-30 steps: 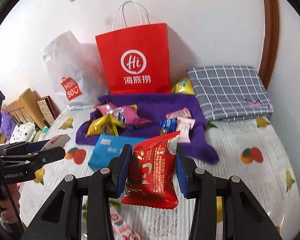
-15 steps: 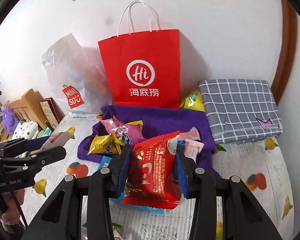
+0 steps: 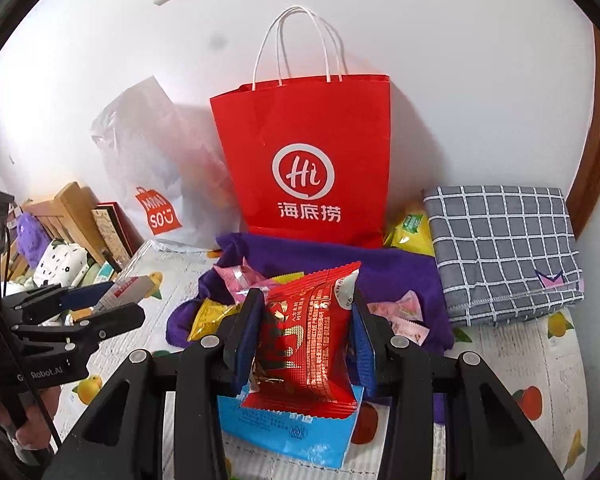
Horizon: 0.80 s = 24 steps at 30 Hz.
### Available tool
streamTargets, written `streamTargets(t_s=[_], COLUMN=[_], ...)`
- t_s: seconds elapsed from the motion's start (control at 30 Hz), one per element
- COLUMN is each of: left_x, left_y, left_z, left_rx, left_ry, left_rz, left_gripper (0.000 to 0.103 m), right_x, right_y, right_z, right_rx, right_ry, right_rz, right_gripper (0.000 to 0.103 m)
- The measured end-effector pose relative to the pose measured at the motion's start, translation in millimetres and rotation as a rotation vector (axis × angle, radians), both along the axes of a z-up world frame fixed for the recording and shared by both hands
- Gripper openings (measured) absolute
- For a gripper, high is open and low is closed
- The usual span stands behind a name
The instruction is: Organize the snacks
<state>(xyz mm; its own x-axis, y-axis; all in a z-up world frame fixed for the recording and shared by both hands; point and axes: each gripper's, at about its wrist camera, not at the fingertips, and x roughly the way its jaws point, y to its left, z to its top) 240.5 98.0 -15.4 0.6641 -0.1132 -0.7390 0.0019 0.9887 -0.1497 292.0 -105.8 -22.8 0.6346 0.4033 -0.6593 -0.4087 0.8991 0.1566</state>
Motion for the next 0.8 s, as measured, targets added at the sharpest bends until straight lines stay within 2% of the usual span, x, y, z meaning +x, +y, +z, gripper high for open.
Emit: streamTargets(t_s=[0.3,0.8], left_x=[14,38], left_y=[2,-5], left_z=[-5,-8], left_rx=[0.014,0.059], left_ry=[0.005,0.012], left_rz=[0.004,-0.025], left_gripper=[0.056,0.056], right_x=[17,43], right_y=[0,0], right_z=[1,-17], right_rx=[0.022,-0.001], right_ry=[0.012,0.043], right_rz=[0.004,0.001], right_gripper=[0.042,0.042])
